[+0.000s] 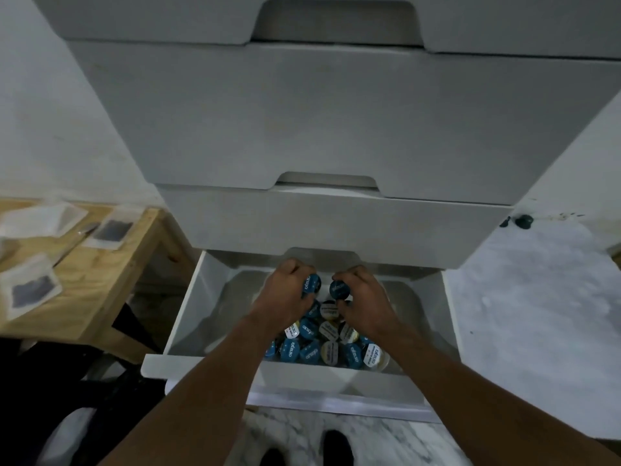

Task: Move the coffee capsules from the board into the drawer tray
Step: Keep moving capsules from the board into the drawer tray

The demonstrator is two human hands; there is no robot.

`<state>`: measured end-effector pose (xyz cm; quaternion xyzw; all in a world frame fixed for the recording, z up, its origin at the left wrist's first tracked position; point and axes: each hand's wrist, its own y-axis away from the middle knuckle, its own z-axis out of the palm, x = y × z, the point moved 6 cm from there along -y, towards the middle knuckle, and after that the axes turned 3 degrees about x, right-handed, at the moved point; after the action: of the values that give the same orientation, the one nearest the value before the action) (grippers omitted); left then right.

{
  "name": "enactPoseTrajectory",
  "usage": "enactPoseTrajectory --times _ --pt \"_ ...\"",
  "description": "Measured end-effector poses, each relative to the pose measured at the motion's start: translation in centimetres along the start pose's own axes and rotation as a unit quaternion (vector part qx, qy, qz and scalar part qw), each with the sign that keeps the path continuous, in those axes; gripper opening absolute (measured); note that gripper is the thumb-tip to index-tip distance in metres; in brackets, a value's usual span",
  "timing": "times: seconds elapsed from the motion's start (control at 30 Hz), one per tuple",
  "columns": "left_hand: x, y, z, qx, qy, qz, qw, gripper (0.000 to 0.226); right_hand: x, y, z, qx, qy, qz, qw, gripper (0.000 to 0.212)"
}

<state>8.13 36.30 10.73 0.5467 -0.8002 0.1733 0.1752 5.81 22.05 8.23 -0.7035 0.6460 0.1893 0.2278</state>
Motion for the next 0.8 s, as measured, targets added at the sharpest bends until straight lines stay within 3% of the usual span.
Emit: enactPoseTrajectory --times 0.47,0.8 --pt "-1.0 -1.6 2.4 -0.028 -0.011 0.026 0.999 0.045 0.7 -0.8 1.0 0.027 0.011 0.046 0.998 0.046" --pt "-2.0 -2.5 4.0 -0.039 -0.037 0.046 0.997 0.039 1.3 -1.7 2.2 0.017 0.038 0.056 0.998 0.031"
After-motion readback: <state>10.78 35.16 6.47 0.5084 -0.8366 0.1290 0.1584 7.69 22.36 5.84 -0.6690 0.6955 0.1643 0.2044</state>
